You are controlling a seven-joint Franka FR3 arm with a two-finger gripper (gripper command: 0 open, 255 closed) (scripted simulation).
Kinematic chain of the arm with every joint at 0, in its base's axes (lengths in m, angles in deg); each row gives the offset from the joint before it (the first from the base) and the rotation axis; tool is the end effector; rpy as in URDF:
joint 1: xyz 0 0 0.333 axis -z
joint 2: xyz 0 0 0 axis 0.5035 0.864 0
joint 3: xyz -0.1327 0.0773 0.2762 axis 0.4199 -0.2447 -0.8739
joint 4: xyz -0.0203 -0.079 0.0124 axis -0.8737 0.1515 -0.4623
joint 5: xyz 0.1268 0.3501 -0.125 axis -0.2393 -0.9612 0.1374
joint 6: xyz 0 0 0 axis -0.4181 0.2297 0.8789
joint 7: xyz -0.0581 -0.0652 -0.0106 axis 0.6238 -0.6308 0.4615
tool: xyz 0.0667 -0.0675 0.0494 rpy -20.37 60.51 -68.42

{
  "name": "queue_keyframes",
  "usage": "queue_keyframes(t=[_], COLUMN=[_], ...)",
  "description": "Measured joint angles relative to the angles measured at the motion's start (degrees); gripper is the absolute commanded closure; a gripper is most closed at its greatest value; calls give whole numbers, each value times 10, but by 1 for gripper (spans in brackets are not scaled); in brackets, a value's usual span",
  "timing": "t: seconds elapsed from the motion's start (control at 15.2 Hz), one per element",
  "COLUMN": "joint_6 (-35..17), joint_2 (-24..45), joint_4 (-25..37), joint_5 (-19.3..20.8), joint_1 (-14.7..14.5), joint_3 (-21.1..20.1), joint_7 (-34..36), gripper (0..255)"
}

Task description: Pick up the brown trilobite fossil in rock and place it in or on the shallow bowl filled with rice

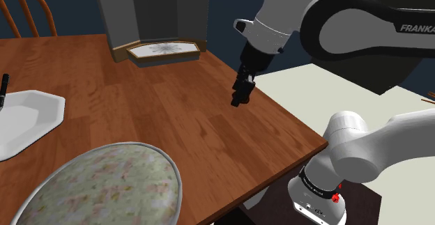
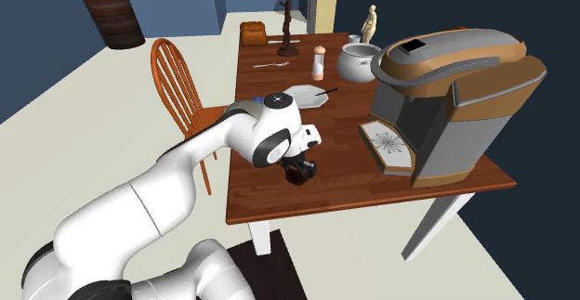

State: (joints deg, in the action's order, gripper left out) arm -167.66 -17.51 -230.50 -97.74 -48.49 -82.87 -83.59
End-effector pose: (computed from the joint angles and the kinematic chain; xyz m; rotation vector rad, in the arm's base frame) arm 0.2788 0.1828 0.5726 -2.9257 -0.9943 -0.3713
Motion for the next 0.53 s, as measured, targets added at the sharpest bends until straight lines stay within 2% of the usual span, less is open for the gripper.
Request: queue_keyframes(t=[0.53], joint_6=[52], joint_2=[15], joint_4=[67], joint_5=[7], joint_1=[4], joint_3=[6], joint_7=[1], gripper=[255])
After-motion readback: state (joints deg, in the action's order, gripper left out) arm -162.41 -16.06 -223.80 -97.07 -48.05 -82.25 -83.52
